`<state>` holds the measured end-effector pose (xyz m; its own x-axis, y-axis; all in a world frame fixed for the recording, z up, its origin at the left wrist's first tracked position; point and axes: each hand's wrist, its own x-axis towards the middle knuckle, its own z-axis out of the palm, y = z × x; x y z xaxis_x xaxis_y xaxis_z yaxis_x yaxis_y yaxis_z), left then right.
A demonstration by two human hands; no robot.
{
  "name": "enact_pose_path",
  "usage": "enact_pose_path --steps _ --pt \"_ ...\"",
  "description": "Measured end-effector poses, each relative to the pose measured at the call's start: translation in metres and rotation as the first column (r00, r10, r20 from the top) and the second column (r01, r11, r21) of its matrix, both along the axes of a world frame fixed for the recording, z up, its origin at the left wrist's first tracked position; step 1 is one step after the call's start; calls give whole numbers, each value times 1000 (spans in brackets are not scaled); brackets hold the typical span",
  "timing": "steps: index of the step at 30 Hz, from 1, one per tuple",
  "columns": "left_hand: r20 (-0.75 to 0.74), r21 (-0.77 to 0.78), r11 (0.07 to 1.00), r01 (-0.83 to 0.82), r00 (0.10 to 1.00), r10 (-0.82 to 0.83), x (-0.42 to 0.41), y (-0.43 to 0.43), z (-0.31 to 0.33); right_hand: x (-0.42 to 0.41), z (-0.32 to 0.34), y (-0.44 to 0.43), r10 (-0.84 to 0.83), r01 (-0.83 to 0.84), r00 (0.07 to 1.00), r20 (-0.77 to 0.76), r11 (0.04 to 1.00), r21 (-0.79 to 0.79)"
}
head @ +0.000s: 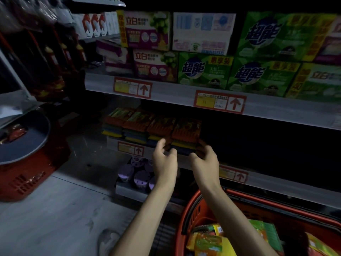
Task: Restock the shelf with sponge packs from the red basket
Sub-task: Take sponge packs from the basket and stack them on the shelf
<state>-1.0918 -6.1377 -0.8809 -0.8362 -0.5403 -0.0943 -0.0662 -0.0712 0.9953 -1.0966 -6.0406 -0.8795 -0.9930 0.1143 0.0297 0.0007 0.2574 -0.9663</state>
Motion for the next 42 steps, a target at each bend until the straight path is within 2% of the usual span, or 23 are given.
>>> enact_pose_path --steps 11,17,23,28,33,38,42 --pt "-28 -59 998 7 1000 -9 0 -3 -2 -7 -6 5 10 -12 1000 20 996 86" --pt "-63 -164 985 55 996 -66 16 -6 -6 -2 -4 16 53 -49 998 -27 991 128" --pt "-72 -367 918 151 979 -190 47 -8 -4 19 4 37 80 -59 992 -98 977 204" --pt "-29 -585 778 231 952 -305 81 -6 5 47 18 76 145 -90 978 -153 942 322" --pt "31 -724 609 324 897 -441 115 13 16 90 27 149 258 -139 951 -171 849 510" --pt "110 -803 425 417 806 -582 138 65 21 129 31 242 301 -190 953 -39 691 697" --pt "160 -866 263 425 733 -661 143 119 13 150 36 301 309 -307 939 153 548 778"
